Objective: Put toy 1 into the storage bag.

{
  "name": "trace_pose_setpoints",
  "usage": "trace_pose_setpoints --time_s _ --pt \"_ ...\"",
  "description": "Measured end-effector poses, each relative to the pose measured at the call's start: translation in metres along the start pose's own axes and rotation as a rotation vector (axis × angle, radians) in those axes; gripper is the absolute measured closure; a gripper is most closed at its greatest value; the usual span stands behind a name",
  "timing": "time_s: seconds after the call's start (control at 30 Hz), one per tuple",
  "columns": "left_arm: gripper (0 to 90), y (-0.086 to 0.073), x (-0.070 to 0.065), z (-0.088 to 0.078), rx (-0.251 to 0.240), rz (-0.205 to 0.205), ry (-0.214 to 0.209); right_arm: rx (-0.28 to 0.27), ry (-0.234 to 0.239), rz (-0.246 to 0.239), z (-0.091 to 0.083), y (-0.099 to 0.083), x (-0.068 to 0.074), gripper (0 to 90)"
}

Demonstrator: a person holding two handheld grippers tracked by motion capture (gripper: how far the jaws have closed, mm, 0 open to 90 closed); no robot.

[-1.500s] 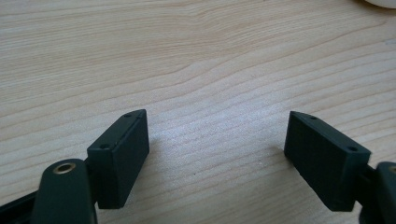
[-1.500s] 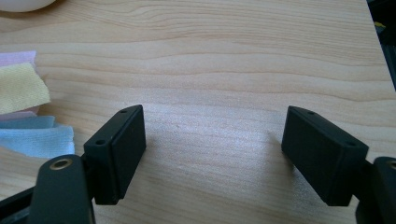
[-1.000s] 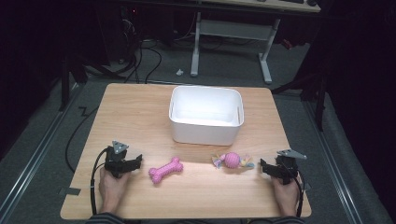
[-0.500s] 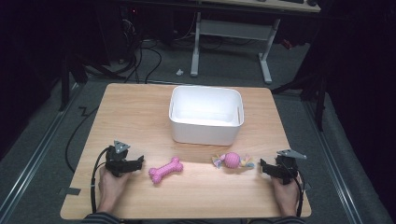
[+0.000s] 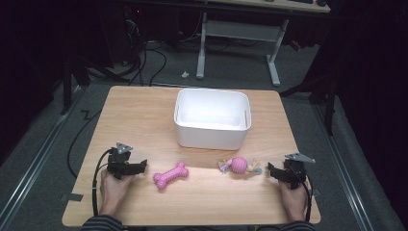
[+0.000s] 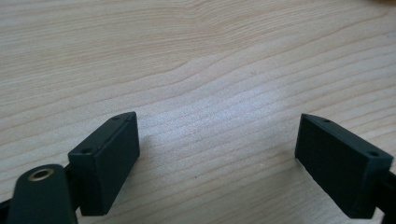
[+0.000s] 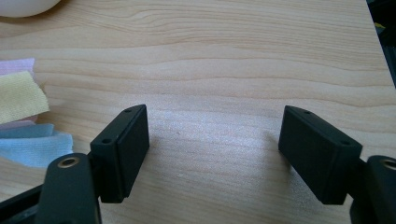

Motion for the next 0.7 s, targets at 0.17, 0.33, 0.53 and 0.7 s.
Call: trace_pose_setpoints --time_s 0.17,0.33,0.53,0.7 --pt "16.2 0.018 0.001 -0.015 -0.027 -0.035 -0.031 0.000 0.005 -0.006 -0.001 0.000 0.001 25.1" --pt "16.5 0.021 -0.006 -0.029 -0.054 0.010 -0.041 0.001 0.010 -0.009 -0.001 -0.001 0.002 24.9" --pt "15.6 0.017 -0.015 -0.030 -0.034 0.022 -0.088 -0.004 0.018 -0.019 -0.001 0.000 0.003 24.2" --pt "16.0 0.020 -0.035 -0.040 -0.062 0.055 -0.133 -0.003 0.024 -0.025 -0.003 -0.002 0.005 24.1"
Point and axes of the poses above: each handheld gripper's, and its own axes: z roughly forward along the jaws, y roughly out of its top, x roughly to its left, the point moved 4 cm from there along z, roughly forward along the jaws, and after that the axes turned 14 degrees about -z, right-handed, at the moved point
